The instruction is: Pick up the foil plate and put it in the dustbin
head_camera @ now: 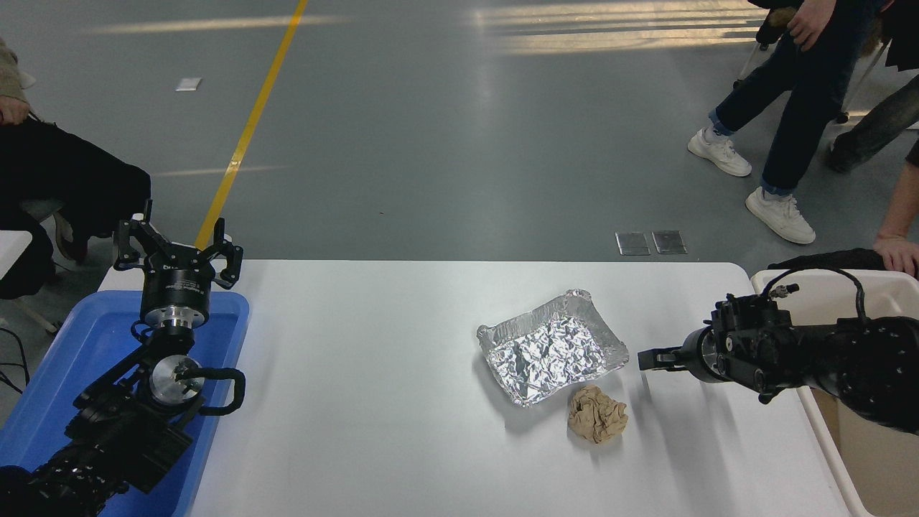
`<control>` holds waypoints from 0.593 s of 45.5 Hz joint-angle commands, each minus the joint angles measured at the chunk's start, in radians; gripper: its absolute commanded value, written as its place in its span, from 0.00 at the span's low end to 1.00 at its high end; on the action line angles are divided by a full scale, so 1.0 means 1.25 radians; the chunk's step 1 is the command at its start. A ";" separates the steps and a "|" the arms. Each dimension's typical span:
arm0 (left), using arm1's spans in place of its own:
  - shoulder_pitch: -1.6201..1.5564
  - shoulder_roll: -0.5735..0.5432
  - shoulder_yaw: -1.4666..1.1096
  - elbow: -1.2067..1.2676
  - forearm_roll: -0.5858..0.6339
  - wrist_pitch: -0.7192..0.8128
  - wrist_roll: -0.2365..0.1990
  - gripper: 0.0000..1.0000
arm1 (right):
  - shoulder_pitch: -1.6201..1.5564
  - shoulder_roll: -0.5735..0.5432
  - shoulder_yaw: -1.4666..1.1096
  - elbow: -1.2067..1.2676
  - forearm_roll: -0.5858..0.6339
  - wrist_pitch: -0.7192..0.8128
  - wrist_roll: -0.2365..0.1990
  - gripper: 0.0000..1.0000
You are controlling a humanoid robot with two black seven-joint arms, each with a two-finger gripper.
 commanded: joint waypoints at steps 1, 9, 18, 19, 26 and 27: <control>0.001 -0.001 0.001 0.000 0.003 0.000 -0.003 0.99 | 0.004 0.005 0.000 0.001 0.001 0.000 0.000 0.96; 0.001 -0.001 0.001 0.000 -0.001 0.000 -0.001 0.99 | 0.005 0.003 0.001 0.006 0.001 0.000 0.000 0.97; 0.001 -0.001 0.001 0.000 -0.001 0.001 -0.001 0.99 | 0.038 -0.006 -0.002 0.025 0.001 0.002 0.004 0.97; 0.001 -0.001 0.001 0.000 -0.001 0.001 -0.001 0.99 | 0.052 -0.012 -0.006 0.037 0.000 0.006 0.004 0.97; 0.001 0.001 0.001 0.000 -0.001 0.000 -0.001 0.99 | 0.221 -0.120 -0.016 0.202 -0.002 0.040 0.005 0.97; 0.001 -0.001 0.001 0.000 -0.001 0.001 -0.001 0.99 | 0.253 -0.138 -0.019 0.235 -0.005 0.048 0.005 0.97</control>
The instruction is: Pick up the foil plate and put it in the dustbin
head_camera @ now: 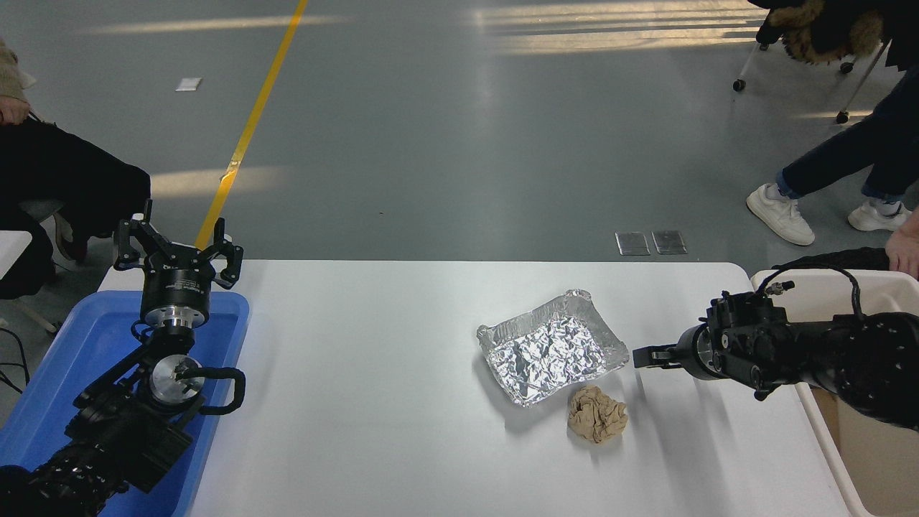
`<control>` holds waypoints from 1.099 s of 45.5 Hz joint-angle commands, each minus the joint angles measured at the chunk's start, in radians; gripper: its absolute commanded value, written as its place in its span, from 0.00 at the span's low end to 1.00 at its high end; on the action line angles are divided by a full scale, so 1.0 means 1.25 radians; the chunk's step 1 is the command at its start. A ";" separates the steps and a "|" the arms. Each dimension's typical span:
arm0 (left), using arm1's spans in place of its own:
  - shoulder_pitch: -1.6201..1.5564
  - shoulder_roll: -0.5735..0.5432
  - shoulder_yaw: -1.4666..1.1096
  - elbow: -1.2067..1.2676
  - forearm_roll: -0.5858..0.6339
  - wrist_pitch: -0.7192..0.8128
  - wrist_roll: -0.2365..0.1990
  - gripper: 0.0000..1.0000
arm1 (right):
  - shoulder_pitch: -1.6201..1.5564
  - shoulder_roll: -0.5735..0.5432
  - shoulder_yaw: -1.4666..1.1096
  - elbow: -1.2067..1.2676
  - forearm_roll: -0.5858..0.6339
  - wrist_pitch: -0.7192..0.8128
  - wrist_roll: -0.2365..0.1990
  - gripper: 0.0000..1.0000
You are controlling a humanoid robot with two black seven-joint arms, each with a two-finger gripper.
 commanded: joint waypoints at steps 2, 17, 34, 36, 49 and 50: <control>0.000 0.001 0.000 0.000 0.000 0.000 0.000 0.99 | 0.251 -0.148 -0.030 0.239 -0.013 0.054 0.002 0.97; 0.000 0.000 0.000 0.000 0.000 0.000 0.000 0.99 | 0.771 -0.247 -0.112 0.532 -0.027 0.366 0.003 1.00; 0.000 0.000 0.000 0.000 0.000 0.000 0.000 0.99 | 0.973 -0.240 -0.037 0.750 -0.011 0.446 0.001 1.00; 0.000 0.000 0.000 0.000 -0.001 0.000 0.000 0.99 | 0.986 -0.238 -0.043 0.782 -0.011 0.446 0.001 1.00; 0.001 0.000 -0.001 0.000 -0.001 0.000 -0.001 0.99 | 1.034 -0.227 -0.085 0.820 0.051 0.446 -0.003 1.00; 0.001 0.000 -0.001 0.000 -0.001 0.000 -0.001 0.99 | 1.034 -0.227 -0.085 0.820 0.052 0.446 -0.003 1.00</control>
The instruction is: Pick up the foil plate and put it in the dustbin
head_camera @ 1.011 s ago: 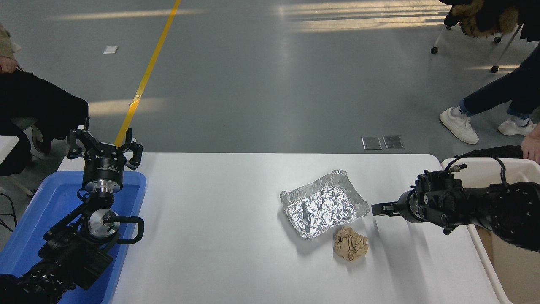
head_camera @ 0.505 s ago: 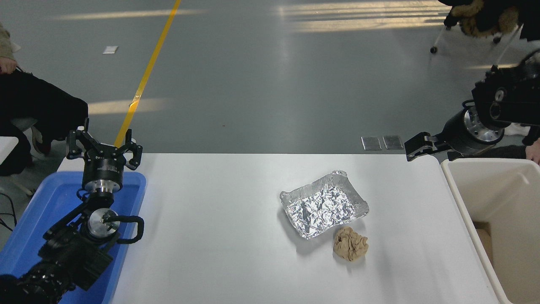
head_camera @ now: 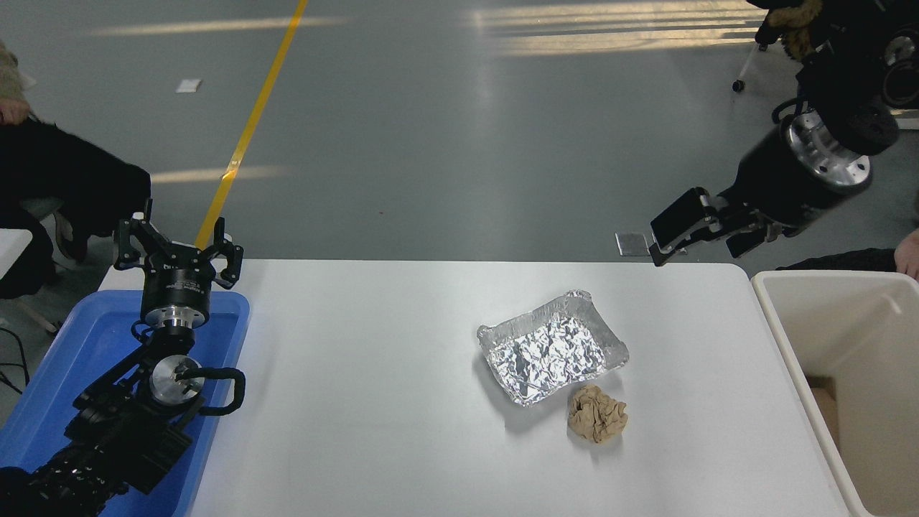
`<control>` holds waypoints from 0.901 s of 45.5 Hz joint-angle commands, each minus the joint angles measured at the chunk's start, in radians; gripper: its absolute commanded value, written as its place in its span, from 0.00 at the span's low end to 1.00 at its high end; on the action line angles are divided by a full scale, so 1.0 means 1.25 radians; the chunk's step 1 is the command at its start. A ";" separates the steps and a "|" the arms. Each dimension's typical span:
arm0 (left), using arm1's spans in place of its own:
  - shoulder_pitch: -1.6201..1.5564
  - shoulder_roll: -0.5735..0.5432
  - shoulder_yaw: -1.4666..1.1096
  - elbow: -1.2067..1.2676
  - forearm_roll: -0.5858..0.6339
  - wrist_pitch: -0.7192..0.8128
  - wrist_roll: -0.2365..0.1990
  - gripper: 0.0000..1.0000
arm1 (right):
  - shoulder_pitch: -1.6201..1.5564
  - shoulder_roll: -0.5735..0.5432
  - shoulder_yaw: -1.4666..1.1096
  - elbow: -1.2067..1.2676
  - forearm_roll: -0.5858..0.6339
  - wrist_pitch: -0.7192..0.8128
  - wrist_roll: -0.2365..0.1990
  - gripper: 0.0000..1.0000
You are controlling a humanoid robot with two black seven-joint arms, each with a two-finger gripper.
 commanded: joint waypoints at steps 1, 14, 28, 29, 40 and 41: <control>0.001 0.000 0.000 0.000 0.000 0.000 -0.001 0.99 | 0.054 0.005 -0.018 0.064 0.029 0.009 -0.003 1.00; 0.001 0.000 0.000 0.000 0.000 0.000 -0.001 0.99 | 0.013 0.071 -0.017 0.033 0.029 0.009 -0.003 0.99; -0.001 -0.001 0.001 0.000 0.000 0.000 -0.001 0.99 | -0.307 0.262 -0.019 -0.202 0.000 -0.424 -0.009 0.99; -0.001 -0.001 0.001 0.000 0.000 0.000 -0.001 0.99 | -0.333 0.269 -0.018 -0.223 -0.007 -0.441 -0.010 0.99; -0.002 -0.001 0.001 0.000 0.000 0.000 -0.001 0.99 | -0.544 0.324 -0.007 -0.389 -0.050 -0.525 -0.015 0.98; -0.002 -0.001 0.001 0.000 0.000 0.000 -0.001 0.99 | -0.561 0.324 -0.006 -0.402 -0.050 -0.533 -0.015 0.98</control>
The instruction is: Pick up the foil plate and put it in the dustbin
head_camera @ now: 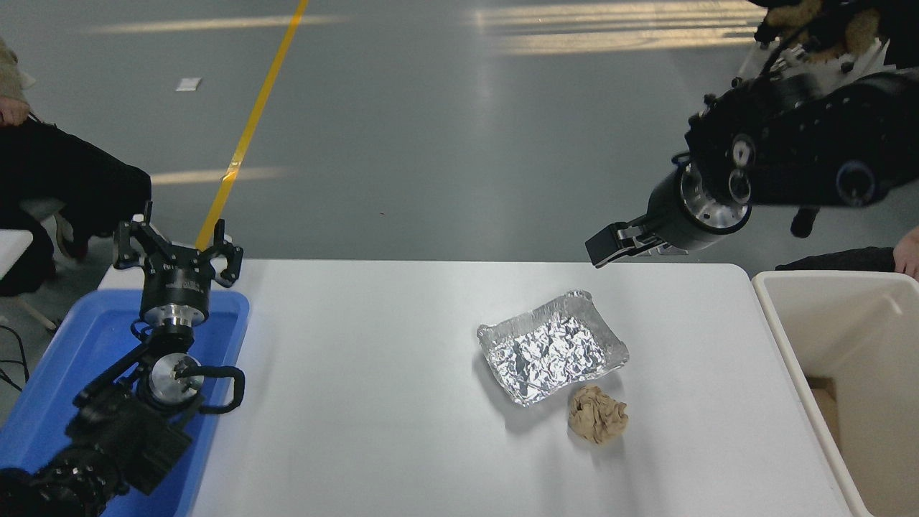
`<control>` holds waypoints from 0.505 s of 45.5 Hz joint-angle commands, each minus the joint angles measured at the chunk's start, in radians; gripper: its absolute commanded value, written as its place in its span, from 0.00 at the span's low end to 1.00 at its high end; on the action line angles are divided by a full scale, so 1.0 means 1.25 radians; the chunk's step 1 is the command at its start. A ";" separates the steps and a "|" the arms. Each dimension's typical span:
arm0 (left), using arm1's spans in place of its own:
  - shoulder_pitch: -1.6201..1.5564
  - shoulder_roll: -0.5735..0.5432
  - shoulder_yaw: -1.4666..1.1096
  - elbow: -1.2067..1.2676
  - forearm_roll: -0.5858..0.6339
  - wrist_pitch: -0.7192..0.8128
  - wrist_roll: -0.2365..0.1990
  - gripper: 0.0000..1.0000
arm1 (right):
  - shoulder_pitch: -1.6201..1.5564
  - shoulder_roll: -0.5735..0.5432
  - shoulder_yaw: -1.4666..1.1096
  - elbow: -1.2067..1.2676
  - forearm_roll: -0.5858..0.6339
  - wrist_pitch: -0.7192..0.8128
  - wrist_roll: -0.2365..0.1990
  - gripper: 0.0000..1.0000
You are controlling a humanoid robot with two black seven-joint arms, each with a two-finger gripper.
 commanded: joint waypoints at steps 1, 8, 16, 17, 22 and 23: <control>-0.001 0.000 0.000 0.000 0.000 0.000 0.000 0.99 | -0.222 0.063 0.007 -0.176 -0.029 -0.131 -0.005 0.98; -0.001 0.000 0.000 0.000 0.000 0.000 0.000 0.99 | -0.320 0.079 0.009 -0.248 -0.042 -0.166 -0.009 0.98; -0.001 0.000 -0.001 0.000 0.000 0.000 0.000 0.99 | -0.423 0.085 0.023 -0.341 -0.100 -0.188 -0.010 0.98; -0.001 0.000 0.000 0.000 0.000 0.000 0.000 0.99 | -0.435 0.085 0.028 -0.351 -0.105 -0.191 -0.010 0.98; -0.001 0.000 -0.001 0.000 0.000 0.000 0.000 0.99 | -0.490 0.089 0.050 -0.388 -0.114 -0.201 -0.011 0.98; -0.001 0.000 -0.001 0.000 0.000 0.000 0.000 0.99 | -0.499 0.089 0.054 -0.396 -0.114 -0.202 -0.011 0.97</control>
